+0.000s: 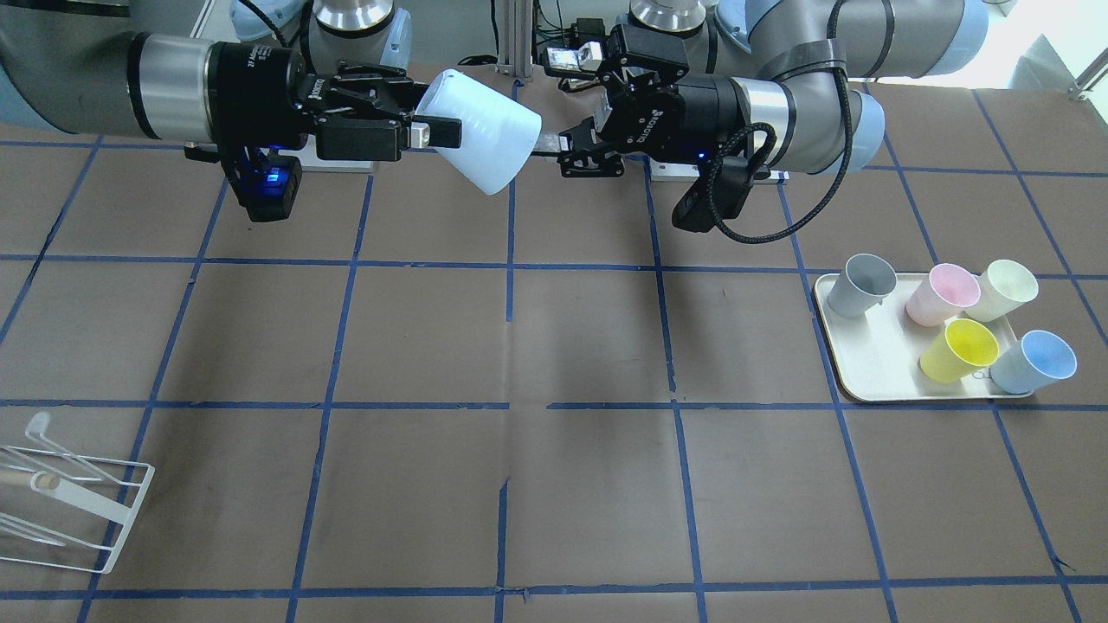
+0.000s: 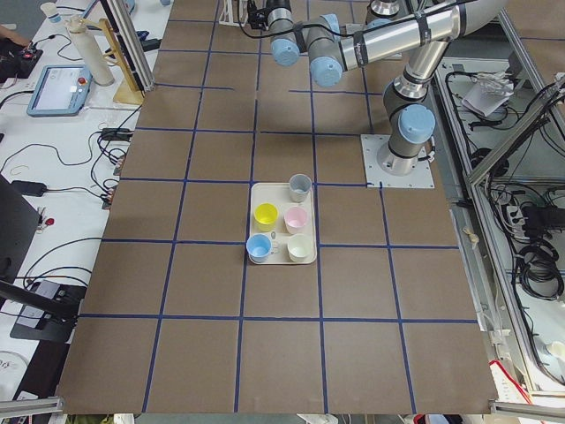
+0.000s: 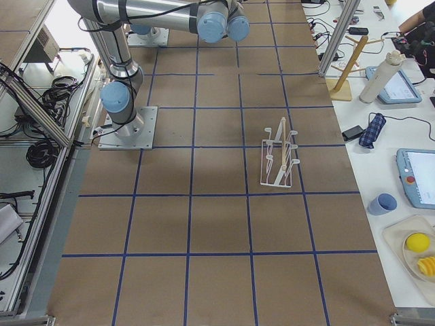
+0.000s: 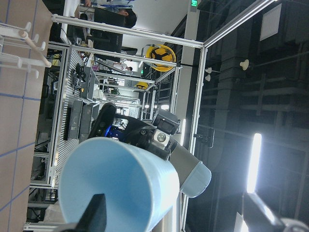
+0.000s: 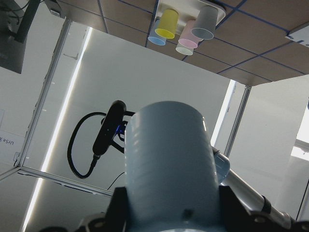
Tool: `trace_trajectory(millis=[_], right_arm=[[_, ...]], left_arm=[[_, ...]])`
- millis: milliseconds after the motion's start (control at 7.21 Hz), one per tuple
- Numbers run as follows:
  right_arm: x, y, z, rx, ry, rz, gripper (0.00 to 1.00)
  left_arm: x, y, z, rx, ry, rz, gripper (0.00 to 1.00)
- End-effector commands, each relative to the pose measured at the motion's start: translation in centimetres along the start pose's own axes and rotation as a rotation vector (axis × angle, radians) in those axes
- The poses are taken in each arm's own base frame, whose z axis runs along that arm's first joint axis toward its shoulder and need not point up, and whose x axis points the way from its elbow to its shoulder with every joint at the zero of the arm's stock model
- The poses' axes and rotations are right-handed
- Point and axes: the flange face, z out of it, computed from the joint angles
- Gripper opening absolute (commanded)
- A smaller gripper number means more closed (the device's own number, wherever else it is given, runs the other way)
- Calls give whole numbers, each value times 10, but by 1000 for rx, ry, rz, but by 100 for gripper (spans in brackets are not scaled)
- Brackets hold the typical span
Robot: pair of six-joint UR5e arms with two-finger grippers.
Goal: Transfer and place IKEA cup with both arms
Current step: 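Bring the blue cup between the open left gripper fingers while the left arm reaches, then close the left gripper on the cup while the right gripper opens and withdraws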
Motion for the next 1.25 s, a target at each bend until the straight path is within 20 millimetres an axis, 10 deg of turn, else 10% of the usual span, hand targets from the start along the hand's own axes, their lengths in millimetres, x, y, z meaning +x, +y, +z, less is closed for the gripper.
trace_trajectory(millis=[0, 555, 693, 832, 971, 1109], right_arm=[[-1, -2, 1, -1, 3, -3, 31], [-1, -1, 9, -2, 16, -17, 41], [-2, -1, 9, -2, 13, -21, 99], [-4, -1, 8, 5, 16, -48, 100], [-8, -1, 7, 13, 13, -76, 100], [-12, 0, 6, 22, 9, -87, 100]], left_arm=[[-5, 0, 1, 1, 15, 12, 100], [-20, 10, 29, -56, 50, -14, 93], [-19, 10, 30, -58, 51, -8, 84], [-20, 10, 29, -57, 51, -9, 79], [-19, 10, 30, -58, 51, -5, 62], [-18, 11, 30, -59, 50, -9, 23]])
